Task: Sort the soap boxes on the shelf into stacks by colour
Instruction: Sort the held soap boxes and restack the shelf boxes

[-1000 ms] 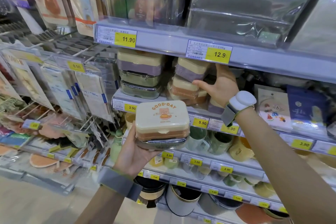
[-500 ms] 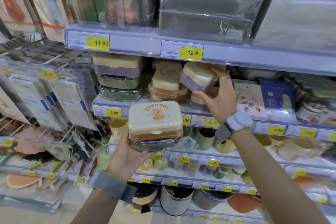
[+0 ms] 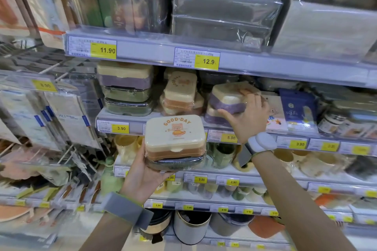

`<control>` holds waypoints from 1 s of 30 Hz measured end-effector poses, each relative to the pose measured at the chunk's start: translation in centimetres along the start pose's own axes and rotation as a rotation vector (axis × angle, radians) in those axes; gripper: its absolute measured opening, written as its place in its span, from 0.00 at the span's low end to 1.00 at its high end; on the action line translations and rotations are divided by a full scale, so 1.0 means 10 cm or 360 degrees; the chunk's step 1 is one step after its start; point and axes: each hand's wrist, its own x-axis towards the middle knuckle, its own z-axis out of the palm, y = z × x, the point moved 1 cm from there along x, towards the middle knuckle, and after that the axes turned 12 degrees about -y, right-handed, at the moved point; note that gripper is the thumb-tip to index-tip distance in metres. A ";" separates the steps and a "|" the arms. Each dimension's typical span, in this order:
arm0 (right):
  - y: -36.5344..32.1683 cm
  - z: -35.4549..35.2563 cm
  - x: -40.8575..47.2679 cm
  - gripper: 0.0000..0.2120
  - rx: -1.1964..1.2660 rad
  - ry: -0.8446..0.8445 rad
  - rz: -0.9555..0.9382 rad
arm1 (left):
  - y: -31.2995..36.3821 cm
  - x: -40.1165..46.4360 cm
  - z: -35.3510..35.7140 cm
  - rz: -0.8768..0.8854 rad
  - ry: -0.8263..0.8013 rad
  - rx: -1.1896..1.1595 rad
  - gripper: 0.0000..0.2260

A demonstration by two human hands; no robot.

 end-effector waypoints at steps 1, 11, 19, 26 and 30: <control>-0.02 0.02 -0.02 0.42 -0.0024 0.0001 0.0028 | 0.00 -0.01 -0.01 -0.0003 -0.0001 0.0004 0.21; 0.00 0.08 -0.07 0.35 -0.0130 -0.0107 -0.0090 | 0.06 -0.04 -0.09 -0.0002 0.0069 0.0006 0.20; 0.00 0.02 0.08 0.26 -0.0241 -0.0294 0.0018 | 0.07 -0.06 -0.07 -0.0035 0.0072 0.0013 0.20; -0.17 -0.03 0.08 0.20 -0.0392 -0.0252 0.0177 | 0.07 -0.08 -0.06 -0.0043 0.0035 0.0035 0.20; -0.15 -0.01 0.04 0.19 -0.0379 -0.0203 0.0176 | 0.06 -0.09 -0.06 -0.0055 0.0016 0.0049 0.20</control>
